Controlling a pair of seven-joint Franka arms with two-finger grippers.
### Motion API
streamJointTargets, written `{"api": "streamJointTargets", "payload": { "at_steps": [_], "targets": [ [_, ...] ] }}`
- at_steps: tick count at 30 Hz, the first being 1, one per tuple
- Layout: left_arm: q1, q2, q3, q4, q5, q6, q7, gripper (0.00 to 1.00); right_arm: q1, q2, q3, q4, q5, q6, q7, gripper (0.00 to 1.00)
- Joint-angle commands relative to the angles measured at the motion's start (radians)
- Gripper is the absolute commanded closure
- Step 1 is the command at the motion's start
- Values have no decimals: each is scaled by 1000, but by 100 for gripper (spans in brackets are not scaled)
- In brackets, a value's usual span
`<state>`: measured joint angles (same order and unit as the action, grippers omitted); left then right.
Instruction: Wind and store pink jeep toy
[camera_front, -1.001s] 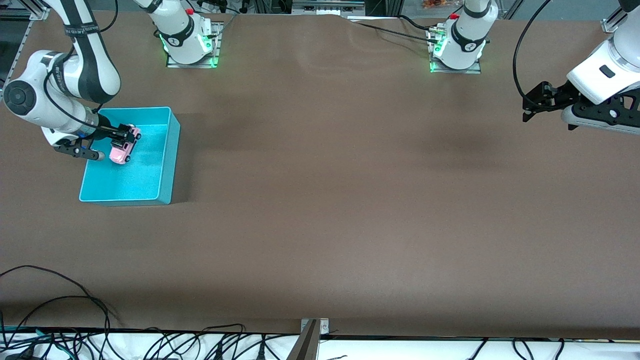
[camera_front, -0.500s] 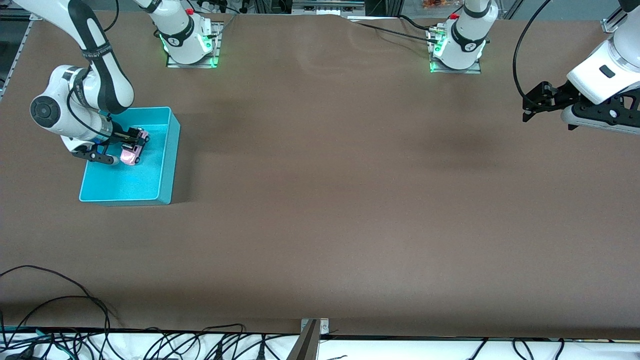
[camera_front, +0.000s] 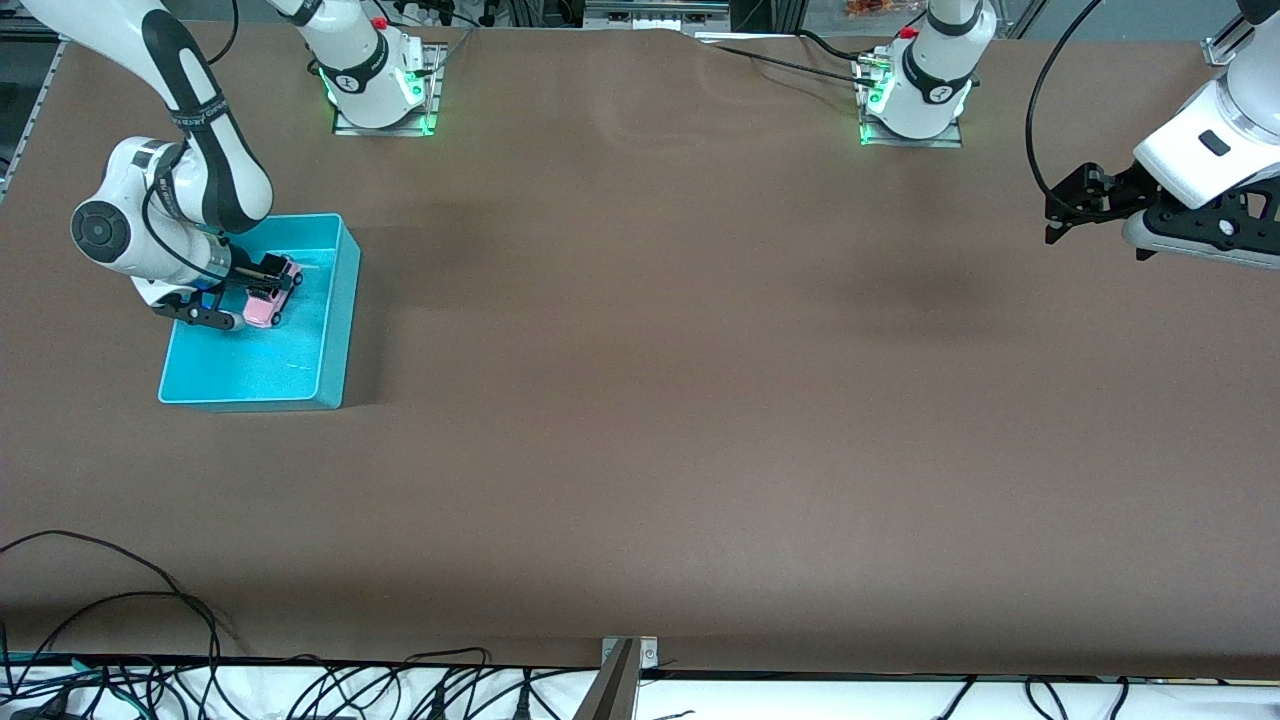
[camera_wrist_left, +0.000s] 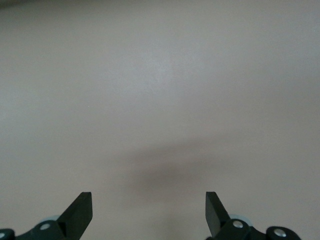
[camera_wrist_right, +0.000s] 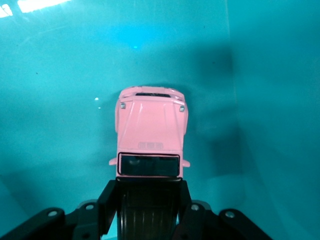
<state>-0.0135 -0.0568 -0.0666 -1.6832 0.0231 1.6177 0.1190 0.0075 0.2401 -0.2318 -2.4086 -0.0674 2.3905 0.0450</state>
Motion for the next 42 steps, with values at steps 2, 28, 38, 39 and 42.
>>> {"api": "streamJointTargets", "payload": {
  "at_steps": [2,28,38,39,42],
  "targets": [
    [-3,14,1,31,5,-21,-16,0,-9,27,2,-3,-22,1,-16,0],
    [1,14,1,31,5,-22,-13,0,-4,-246,19,45,-8,-292,-10,0],
    [-3,14,1,31,5,-22,-13,0,0,-334,58,112,6,-416,-11,0],
    [-3,14,1,31,5,-22,-13,0,2,-334,60,127,11,-438,-11,0],
    [0,14,1,31,5,-22,-13,0,3,-337,68,176,24,-505,-10,0]
  ]
}}
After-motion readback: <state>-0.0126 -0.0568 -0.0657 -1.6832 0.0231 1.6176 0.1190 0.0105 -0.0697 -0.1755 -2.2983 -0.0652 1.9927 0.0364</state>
